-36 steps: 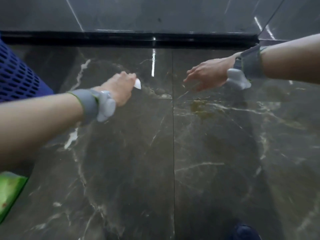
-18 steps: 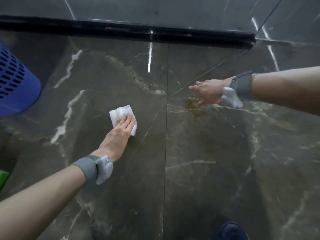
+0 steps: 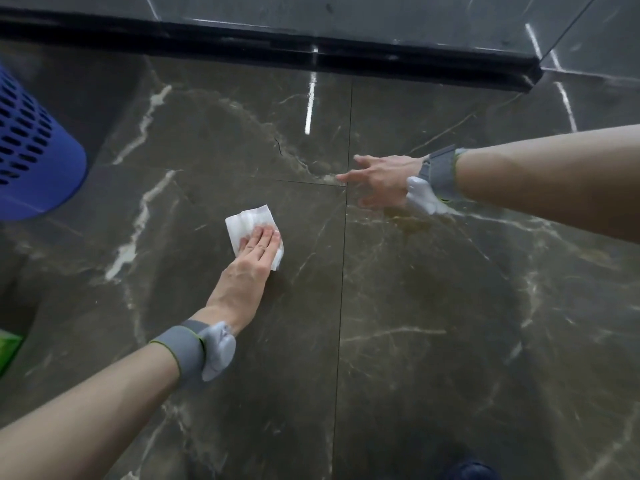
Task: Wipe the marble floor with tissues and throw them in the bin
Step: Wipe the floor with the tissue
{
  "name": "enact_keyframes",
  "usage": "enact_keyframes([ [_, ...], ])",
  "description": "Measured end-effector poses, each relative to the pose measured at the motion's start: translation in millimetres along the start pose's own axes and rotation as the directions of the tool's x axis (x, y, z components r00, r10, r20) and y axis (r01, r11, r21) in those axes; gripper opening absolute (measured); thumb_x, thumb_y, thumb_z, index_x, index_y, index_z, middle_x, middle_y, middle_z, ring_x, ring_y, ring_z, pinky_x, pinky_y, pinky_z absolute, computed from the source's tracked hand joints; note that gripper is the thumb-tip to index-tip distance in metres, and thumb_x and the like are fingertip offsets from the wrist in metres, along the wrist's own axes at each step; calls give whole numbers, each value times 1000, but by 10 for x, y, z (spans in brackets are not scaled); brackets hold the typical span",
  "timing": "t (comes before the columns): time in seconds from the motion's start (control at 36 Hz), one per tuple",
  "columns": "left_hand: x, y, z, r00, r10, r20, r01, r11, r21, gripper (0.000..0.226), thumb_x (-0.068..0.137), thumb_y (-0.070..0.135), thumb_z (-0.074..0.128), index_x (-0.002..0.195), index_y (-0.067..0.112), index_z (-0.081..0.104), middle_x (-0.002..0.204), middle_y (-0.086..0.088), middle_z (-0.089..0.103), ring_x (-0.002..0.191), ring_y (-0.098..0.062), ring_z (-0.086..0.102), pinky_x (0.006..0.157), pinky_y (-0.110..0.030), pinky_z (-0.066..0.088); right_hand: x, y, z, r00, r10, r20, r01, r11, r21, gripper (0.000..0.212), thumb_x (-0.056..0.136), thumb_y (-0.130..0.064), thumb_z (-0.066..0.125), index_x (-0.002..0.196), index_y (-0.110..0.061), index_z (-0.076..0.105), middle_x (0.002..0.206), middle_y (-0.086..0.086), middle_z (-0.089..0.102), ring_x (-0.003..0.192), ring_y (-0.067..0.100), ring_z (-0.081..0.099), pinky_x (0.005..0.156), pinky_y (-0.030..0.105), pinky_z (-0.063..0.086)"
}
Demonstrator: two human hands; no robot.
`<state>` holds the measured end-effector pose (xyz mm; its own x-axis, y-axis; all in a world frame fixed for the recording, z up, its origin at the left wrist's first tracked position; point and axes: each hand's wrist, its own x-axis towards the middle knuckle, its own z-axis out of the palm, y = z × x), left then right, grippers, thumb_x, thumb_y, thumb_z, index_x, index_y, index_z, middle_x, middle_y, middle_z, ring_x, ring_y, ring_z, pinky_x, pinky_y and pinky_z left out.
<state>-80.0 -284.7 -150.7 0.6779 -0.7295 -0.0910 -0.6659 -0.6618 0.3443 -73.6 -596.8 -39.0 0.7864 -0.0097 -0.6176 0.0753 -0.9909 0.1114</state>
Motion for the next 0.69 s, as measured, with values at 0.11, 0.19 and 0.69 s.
enact_keyframes([
  [0.11,-2,7,22,1000,-11,-16,11,1000,-2,89,84,-28,35,164,5,13,172,-7,7,157,-16,-5,126,-27,-8,190,-67,-27,1000,12,7,-12,999,36,71,103,-45,49,158,-53,5,167,11,13,136,36,50,98,51,54],
  [0.19,3,38,31,998,-34,-43,34,999,-10,82,88,-25,33,163,5,15,172,-8,10,159,-18,0,127,-28,-7,260,-106,47,1000,15,1,-15,999,46,74,99,-53,52,156,-58,5,170,8,6,133,39,52,97,50,55],
  [0.69,64,303,86,975,-203,-86,196,977,-81,87,84,-29,34,163,5,21,172,-8,14,160,-19,7,128,-28,2,314,-103,29,1000,18,-16,-18,1000,11,66,102,-55,46,156,-57,8,171,15,5,141,38,46,108,47,48],
])
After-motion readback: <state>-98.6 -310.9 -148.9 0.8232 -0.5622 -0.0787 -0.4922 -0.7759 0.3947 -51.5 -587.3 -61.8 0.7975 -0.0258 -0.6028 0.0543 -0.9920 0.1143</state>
